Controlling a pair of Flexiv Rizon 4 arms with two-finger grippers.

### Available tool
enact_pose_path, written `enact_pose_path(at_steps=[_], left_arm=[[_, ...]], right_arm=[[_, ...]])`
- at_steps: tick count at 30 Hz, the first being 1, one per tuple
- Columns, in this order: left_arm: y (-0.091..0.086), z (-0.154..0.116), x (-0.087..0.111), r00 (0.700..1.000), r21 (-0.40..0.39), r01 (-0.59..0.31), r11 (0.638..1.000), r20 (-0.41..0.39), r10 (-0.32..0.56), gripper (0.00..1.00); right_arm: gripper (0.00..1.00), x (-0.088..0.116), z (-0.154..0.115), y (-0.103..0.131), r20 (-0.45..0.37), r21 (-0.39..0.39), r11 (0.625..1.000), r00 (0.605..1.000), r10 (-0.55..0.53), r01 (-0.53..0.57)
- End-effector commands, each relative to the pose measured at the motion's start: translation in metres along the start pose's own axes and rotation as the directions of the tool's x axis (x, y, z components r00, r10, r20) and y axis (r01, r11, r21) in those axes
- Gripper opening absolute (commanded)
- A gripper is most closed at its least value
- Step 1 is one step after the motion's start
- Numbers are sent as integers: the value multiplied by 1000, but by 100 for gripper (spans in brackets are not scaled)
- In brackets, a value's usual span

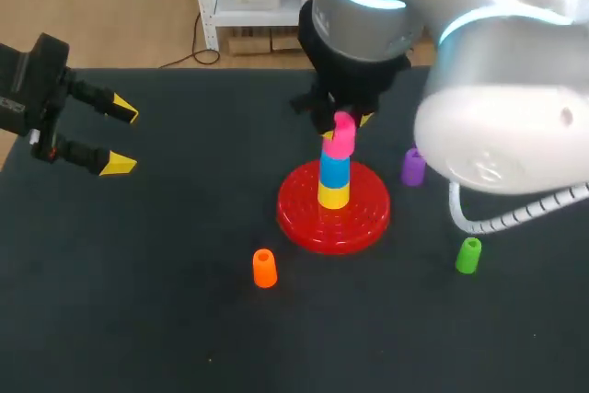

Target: Pick up and stack the cylinders on the red base in this order: pink,purple,orange,green

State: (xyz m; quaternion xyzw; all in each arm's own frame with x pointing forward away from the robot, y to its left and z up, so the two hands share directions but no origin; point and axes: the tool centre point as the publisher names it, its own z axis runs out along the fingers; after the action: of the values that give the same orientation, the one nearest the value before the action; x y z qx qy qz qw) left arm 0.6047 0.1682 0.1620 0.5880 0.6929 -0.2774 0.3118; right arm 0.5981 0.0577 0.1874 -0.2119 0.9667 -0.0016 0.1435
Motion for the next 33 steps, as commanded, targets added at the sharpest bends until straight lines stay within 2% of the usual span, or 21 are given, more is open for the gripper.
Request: enact_pose_path(at_steps=[1, 7, 17, 33], left_arm=[[0, 1, 1, 1000, -2, -3, 1000, 5, 3, 100], [0, 1, 1, 1000, -2, -3, 1000, 5, 3, 100], [0, 1, 1, 1000, -2, -3, 1000, 5, 3, 100], [0, 1, 1, 1000, -2, -3, 1000, 5, 3, 100]], right_arm=[[0, -24, 29, 0, -46, 3, 1000, 999, 7, -7], [0, -36, 49, 0, -72, -14, 1000, 997, 25, -26], [0, -42, 61, -3, -105, -17, 999, 994, 31, -33], [0, -15, 64, -10, -140, -40, 998, 989, 48, -54]])
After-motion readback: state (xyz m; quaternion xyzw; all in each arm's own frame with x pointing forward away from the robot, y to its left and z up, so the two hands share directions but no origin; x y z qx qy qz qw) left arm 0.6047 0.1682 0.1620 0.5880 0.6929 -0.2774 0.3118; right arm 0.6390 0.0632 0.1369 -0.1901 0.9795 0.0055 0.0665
